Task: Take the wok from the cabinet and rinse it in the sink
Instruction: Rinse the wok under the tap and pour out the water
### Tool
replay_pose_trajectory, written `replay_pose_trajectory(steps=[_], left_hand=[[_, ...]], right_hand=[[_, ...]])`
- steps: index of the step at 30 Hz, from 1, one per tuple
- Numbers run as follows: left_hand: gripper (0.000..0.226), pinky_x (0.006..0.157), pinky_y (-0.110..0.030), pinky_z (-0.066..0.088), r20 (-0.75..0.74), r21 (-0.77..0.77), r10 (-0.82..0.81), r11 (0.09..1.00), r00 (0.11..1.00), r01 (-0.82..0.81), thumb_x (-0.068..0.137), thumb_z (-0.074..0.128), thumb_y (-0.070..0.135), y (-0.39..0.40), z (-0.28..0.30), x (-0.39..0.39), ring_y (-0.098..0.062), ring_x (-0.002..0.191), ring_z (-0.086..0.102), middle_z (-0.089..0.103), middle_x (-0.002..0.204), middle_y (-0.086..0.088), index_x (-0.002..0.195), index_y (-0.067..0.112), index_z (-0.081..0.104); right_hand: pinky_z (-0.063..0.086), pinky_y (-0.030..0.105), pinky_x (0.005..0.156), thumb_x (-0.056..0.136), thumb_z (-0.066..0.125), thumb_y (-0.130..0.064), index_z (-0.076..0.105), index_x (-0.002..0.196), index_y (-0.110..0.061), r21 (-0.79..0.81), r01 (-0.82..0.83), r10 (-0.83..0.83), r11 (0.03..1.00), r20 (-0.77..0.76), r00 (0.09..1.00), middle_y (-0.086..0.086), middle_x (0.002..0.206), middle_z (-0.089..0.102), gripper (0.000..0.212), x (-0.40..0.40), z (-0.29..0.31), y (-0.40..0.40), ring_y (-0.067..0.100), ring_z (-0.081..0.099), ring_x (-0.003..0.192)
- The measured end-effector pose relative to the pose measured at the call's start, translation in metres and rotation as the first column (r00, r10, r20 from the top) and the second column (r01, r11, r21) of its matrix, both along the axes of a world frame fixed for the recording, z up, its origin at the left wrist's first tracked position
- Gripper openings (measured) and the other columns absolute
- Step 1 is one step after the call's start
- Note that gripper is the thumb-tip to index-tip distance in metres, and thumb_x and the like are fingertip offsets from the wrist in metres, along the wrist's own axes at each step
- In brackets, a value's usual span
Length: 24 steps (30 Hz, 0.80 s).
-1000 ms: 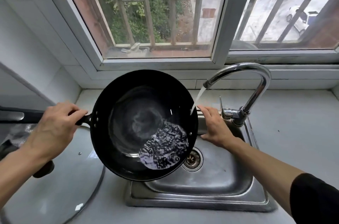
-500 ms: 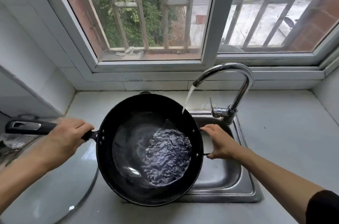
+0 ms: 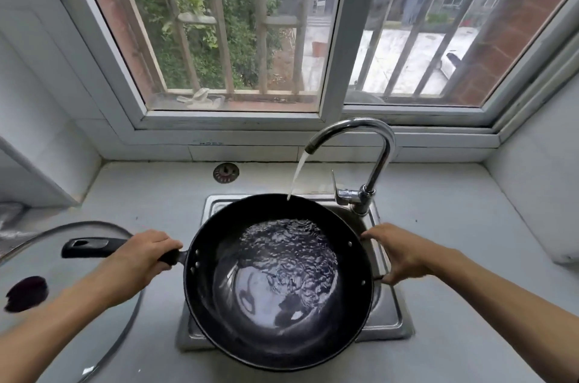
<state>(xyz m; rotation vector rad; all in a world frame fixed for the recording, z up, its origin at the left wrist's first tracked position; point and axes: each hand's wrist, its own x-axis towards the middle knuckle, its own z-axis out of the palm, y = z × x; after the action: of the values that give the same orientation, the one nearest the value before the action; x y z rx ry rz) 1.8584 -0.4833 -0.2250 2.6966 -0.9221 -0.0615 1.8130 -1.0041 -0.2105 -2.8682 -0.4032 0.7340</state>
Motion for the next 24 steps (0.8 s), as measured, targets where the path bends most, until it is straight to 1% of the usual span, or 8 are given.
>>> replay_pose_trajectory(steps=[2,6,8,11,15,17,21,24], left_hand=[[0.053,0.065,-0.024,0.047,-0.022,-0.03,-0.018,0.999,1.0,0.017,0.059,0.087,0.005,-0.004,-0.008,0.0,-0.015,0.073,0.059,0.063,0.084,0.011,0.101,0.026,0.061],[0.05,0.066,-0.024,0.046,-0.064,-0.071,-0.017,0.997,0.998,0.013,0.066,0.082,0.01,-0.007,-0.024,0.004,-0.008,0.078,0.055,0.062,0.086,0.016,0.103,0.034,0.058],[0.044,0.067,-0.027,0.05,-0.09,-0.096,-0.047,0.995,0.995,0.039,0.069,0.078,0.013,-0.01,-0.03,0.005,-0.002,0.08,0.051,0.063,0.086,0.017,0.103,0.033,0.058],[0.035,0.068,-0.029,0.05,-0.116,-0.118,-0.055,0.992,0.992,0.041,0.071,0.074,0.017,-0.015,-0.039,0.007,0.001,0.082,0.049,0.063,0.085,0.016,0.1,0.032,0.06],[0.036,0.07,-0.023,0.046,-0.136,-0.135,-0.05,0.99,0.989,0.032,0.074,0.072,0.019,-0.022,-0.056,0.008,0.003,0.083,0.048,0.057,0.087,0.024,0.105,0.032,0.06],[0.034,0.069,-0.02,0.043,-0.136,-0.15,-0.057,0.988,0.989,0.036,0.074,0.071,0.02,-0.028,-0.059,0.009,0.004,0.083,0.048,0.052,0.087,0.029,0.104,0.032,0.061],[0.041,0.071,-0.021,0.044,-0.125,-0.185,-0.041,0.983,0.991,0.018,0.072,0.077,0.01,-0.042,-0.064,0.015,0.0,0.082,0.051,0.053,0.091,0.03,0.106,0.029,0.063],[0.04,0.073,-0.025,0.046,-0.099,-0.218,-0.017,0.976,0.995,-0.005,0.071,0.078,0.006,-0.053,-0.068,0.023,-0.011,0.083,0.058,0.062,0.091,0.016,0.106,0.022,0.066]], right_hand=[[0.032,0.02,0.106,0.058,0.081,-0.041,0.041,0.14,-0.018,-0.023,0.006,-0.007,1.0,-0.008,1.0,-0.001,0.135,0.047,0.094,-0.005,0.008,-0.004,0.016,0.04,0.126],[0.035,0.02,0.101,0.059,0.08,-0.04,0.042,0.139,-0.021,-0.06,0.025,-0.028,0.998,-0.04,0.999,-0.003,0.13,0.05,0.09,-0.01,0.025,-0.009,0.013,0.041,0.122],[0.038,0.022,0.098,0.059,0.08,-0.039,0.042,0.138,-0.023,-0.082,0.037,-0.042,0.996,-0.059,0.997,-0.003,0.125,0.051,0.088,-0.011,0.034,-0.01,0.013,0.043,0.117],[0.041,0.022,0.093,0.057,0.08,-0.043,0.041,0.137,-0.026,-0.117,0.064,-0.073,0.991,-0.074,0.995,-0.003,0.121,0.05,0.091,-0.013,0.045,-0.013,0.014,0.047,0.115],[0.037,0.019,0.086,0.06,0.081,-0.041,0.042,0.136,-0.025,-0.152,0.072,-0.08,0.986,-0.05,0.996,-0.004,0.117,0.049,0.087,-0.012,0.062,-0.015,0.015,0.046,0.116],[0.038,0.021,0.089,0.06,0.081,-0.041,0.043,0.137,-0.023,-0.169,0.072,-0.078,0.983,-0.026,0.997,-0.005,0.118,0.051,0.087,-0.01,0.069,-0.015,0.015,0.044,0.117],[0.041,0.026,0.096,0.059,0.081,-0.041,0.042,0.138,-0.022,-0.204,0.088,-0.084,0.975,0.028,0.996,-0.002,0.126,0.053,0.09,-0.008,0.078,-0.018,0.015,0.043,0.12],[0.043,0.027,0.096,0.058,0.081,-0.042,0.042,0.138,-0.021,-0.223,0.102,-0.089,0.97,0.067,0.994,-0.003,0.126,0.052,0.092,-0.007,0.084,-0.021,0.015,0.041,0.119]])
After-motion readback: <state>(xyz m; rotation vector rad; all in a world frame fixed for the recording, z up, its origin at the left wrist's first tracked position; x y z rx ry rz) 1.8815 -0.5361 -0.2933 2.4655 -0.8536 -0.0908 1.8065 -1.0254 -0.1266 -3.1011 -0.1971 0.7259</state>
